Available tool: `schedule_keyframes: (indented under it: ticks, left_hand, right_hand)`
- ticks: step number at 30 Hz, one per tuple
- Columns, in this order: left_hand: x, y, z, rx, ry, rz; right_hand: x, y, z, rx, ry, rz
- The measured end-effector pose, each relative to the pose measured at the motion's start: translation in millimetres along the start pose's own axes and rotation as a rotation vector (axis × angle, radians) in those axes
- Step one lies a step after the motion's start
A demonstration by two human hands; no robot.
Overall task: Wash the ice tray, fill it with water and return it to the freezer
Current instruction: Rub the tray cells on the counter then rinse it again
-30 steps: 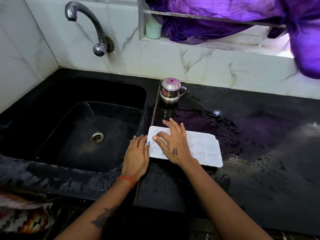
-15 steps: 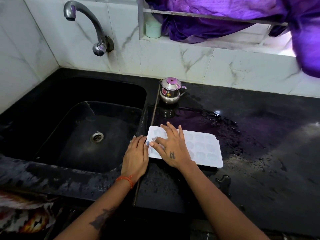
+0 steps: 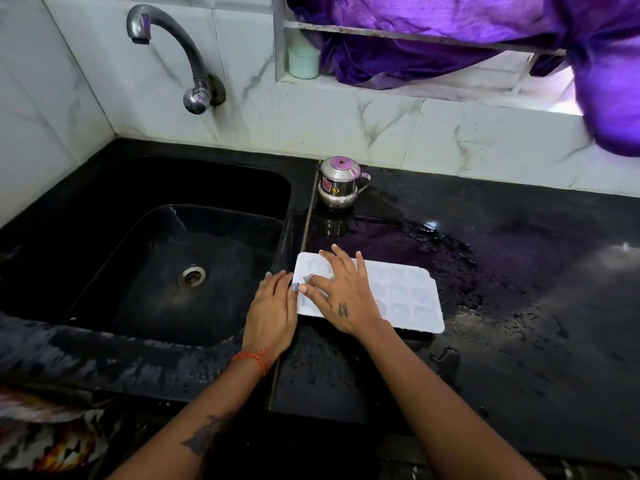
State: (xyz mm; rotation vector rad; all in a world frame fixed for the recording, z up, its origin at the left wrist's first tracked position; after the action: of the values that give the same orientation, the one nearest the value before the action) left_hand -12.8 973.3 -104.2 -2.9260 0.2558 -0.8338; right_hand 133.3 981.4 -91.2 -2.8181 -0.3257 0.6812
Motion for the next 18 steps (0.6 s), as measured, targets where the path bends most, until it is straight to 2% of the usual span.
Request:
schedule_keyframes:
  ticks: [8, 18]
  left_hand:
    - [-3, -1, 2, -0.011, 0.008, 0.007]
    - [-2, 0, -1, -0.002, 0.046, 0.007]
  right_hand:
    - [1, 0, -1, 0.043, -0.002, -0.021]
    - [48, 49, -46, 0.291, -0.009, 0.082]
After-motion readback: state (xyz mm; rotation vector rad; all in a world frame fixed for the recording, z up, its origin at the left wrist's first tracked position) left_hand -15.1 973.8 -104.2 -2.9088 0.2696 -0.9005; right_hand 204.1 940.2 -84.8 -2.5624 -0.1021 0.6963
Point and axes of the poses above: each hand's wrist, its own y-axis away from the middle knuckle, its own z-axis out of the palm, x = y × z, the point moved 2 cm from there along -y, towards the middle knuckle, and after that the axes turned 8 degrees about -y, right-handed, at the moved point
